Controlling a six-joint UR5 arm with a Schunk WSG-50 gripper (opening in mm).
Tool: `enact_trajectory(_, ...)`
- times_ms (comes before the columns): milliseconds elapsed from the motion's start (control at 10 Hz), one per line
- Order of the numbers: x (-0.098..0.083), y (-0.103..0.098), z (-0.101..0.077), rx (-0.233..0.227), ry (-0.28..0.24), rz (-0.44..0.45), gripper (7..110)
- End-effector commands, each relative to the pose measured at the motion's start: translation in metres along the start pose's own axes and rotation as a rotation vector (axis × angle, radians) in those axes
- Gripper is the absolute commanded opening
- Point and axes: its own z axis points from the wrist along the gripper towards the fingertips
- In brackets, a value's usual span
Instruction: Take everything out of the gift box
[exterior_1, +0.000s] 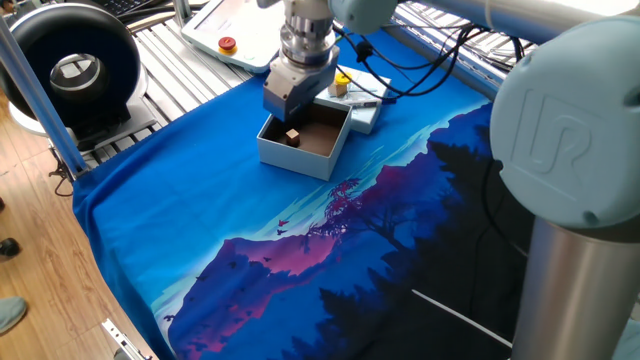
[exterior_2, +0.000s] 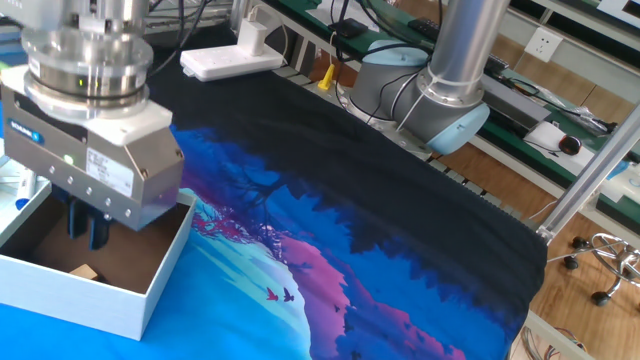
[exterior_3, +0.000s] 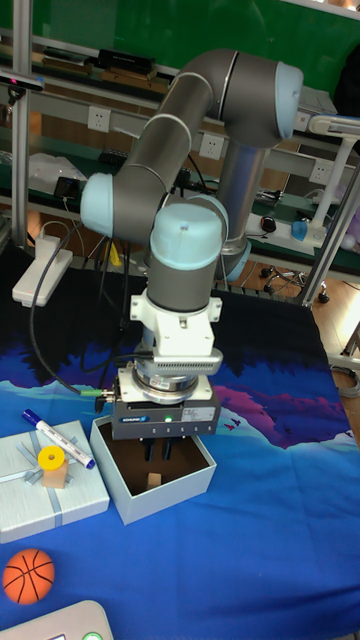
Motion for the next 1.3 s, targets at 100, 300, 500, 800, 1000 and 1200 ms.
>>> enact_trajectory(100,0.005,0.006,0.019,-0.032,0.017,0.027,44)
enact_trajectory(300,-0.002,0.008,0.022,-0.033,0.000,0.027,44)
enact_trajectory(500,-0.005,0.008,0.025,-0.027,-0.001,0.057,44)
enact_trajectory(800,-0.007,0.005,0.029,-0.016,-0.003,0.063,22)
enact_trajectory(1000,-0.008,-0.001,0.029,-0.001,-0.001,0.068,22)
enact_trajectory(1200,-0.008,0.000,0.032,-0.002,-0.003,0.064,22)
